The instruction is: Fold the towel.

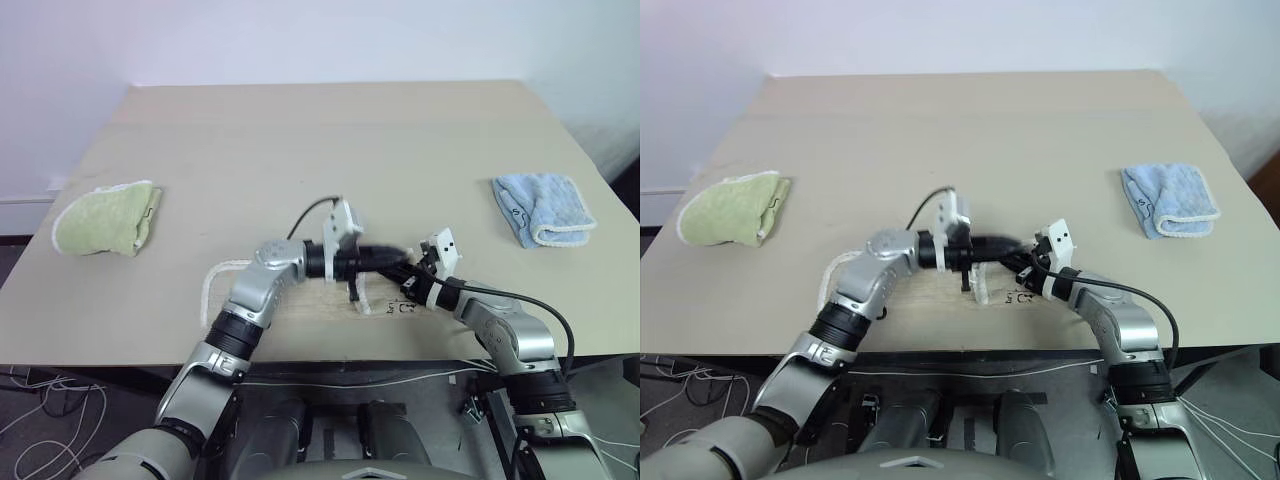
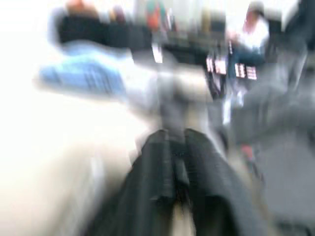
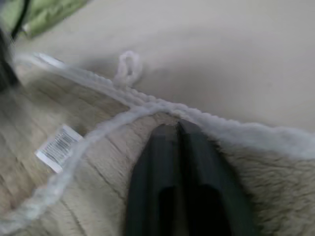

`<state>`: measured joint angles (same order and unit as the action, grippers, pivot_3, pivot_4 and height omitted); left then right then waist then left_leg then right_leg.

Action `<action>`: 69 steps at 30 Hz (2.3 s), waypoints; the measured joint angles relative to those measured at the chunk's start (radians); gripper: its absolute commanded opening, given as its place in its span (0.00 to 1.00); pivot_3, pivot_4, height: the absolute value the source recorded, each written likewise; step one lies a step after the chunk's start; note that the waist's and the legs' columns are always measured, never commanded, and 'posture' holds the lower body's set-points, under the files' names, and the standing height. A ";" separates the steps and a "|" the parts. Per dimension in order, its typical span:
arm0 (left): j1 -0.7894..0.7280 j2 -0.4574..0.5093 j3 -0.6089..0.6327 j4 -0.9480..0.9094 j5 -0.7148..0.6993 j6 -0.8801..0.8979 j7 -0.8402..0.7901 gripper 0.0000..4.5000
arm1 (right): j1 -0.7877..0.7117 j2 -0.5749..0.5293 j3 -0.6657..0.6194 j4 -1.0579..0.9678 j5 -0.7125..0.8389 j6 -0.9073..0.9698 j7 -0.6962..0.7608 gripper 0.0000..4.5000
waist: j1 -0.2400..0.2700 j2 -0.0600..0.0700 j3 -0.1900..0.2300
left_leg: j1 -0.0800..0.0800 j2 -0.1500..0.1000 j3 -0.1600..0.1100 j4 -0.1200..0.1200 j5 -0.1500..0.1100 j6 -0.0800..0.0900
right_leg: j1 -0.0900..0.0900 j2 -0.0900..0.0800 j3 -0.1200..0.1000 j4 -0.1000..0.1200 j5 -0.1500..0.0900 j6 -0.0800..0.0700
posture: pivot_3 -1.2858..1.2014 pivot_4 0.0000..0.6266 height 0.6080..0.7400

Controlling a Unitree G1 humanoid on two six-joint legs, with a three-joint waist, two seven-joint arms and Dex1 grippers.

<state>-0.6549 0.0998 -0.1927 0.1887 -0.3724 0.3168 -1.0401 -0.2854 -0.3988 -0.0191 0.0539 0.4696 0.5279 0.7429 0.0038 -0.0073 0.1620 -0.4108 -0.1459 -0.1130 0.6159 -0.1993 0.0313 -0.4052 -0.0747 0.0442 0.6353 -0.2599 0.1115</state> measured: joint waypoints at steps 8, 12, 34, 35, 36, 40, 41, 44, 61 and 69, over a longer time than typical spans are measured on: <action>0.007 0.257 0.082 -0.089 0.012 0.031 0.018 0.96 | -0.061 -0.096 -0.037 -0.100 0.105 0.107 0.101 0.96 | -0.012 0.000 0.000 | 0.000 0.000 0.000 -0.001 0.000 0.000 | -0.002 0.000 0.001 -0.001 0.000 0.000 | 0.52 0.24 1.00; 0.088 0.379 0.148 -0.168 -0.003 0.069 0.025 1.00 | -0.126 -0.148 -0.036 -0.161 0.126 0.143 0.135 1.00 | -0.019 0.001 0.001 | 0.000 0.000 0.001 -0.004 0.000 0.000 | -0.002 0.000 0.002 -0.001 0.000 0.000 | 0.52 0.24 1.00; 0.633 0.382 0.886 -0.762 -0.707 1.290 0.670 1.00 | -0.285 -0.158 0.182 -0.030 -0.063 0.004 0.287 1.00 | -0.013 0.000 0.002 | 0.000 0.001 0.000 -0.003 -0.001 -0.001 | -0.003 0.001 0.001 -0.001 0.000 -0.001 | 0.52 0.24 1.00; 0.643 0.374 0.898 -0.760 -0.749 1.290 0.707 1.00 | -0.285 -0.157 0.184 -0.028 -0.067 -0.001 0.289 1.00 | -0.013 0.000 0.002 | 0.000 0.001 0.000 -0.003 -0.001 -0.001 | -0.003 0.000 0.001 -0.001 0.000 -0.001 | 0.52 0.24 1.00; 0.652 0.369 0.916 -0.756 -0.800 1.290 0.751 1.00 | -0.285 -0.155 0.189 -0.027 -0.074 -0.008 0.294 1.00 | -0.013 0.000 0.002 | 0.000 0.001 0.000 -0.003 -0.001 -0.001 | -0.003 0.000 0.001 -0.001 0.000 -0.001 | 0.52 0.24 1.00; 0.773 0.396 0.933 -0.691 -1.116 1.191 1.045 1.00 | -0.287 -0.149 0.205 -0.021 -0.091 -0.028 0.314 1.00 | -0.018 0.000 0.002 | 0.000 0.001 0.001 -0.004 -0.001 -0.001 | -0.003 0.000 0.002 -0.002 0.000 -0.001 | 0.52 0.24 1.00; 0.829 0.441 0.909 -0.675 -1.220 1.134 1.131 1.00 | -0.289 -0.149 0.204 -0.013 -0.095 -0.032 0.317 1.00 | -0.016 0.000 0.002 | 0.000 0.001 0.001 -0.004 -0.001 -0.001 | -0.003 0.000 0.003 -0.002 -0.001 -0.001 | 0.52 0.24 1.00; 0.957 0.574 0.831 -0.676 -1.483 0.915 1.338 1.00 | -0.301 -0.142 0.204 -0.002 -0.096 -0.035 0.325 1.00 | -0.010 0.001 0.003 | 0.001 0.001 0.001 -0.004 -0.001 -0.001 | -0.002 0.000 0.003 -0.002 -0.002 -0.005 | 0.52 0.24 1.00; 1.038 0.626 0.649 -0.651 -1.596 0.560 1.441 1.00 | -0.307 -0.123 0.205 0.036 -0.143 -0.090 0.339 1.00 | 0.012 0.003 0.003 | 0.001 0.001 0.003 -0.007 -0.001 -0.001 | -0.002 -0.002 0.002 -0.004 -0.005 -0.009 | 0.52 0.24 1.00; 0.922 0.624 0.583 -0.547 -1.605 0.562 1.444 1.00 | -0.301 -0.126 0.205 0.035 -0.153 -0.096 0.324 1.00 | 0.016 0.010 0.001 | 0.001 0.001 0.003 -0.007 -0.001 -0.001 | -0.001 -0.003 0.001 -0.004 -0.005 -0.009 | 0.52 0.24 1.00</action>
<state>0.2669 0.7239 0.3904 -0.3584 -1.9771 0.8784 0.4039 -0.5866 -0.5243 0.1856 0.0885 0.3163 0.4322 1.0670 0.0200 0.0029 0.1630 -0.4100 -0.1449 -0.1103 0.6093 -0.2001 0.0308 -0.4063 -0.0775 0.0454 0.6314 -0.2647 0.1021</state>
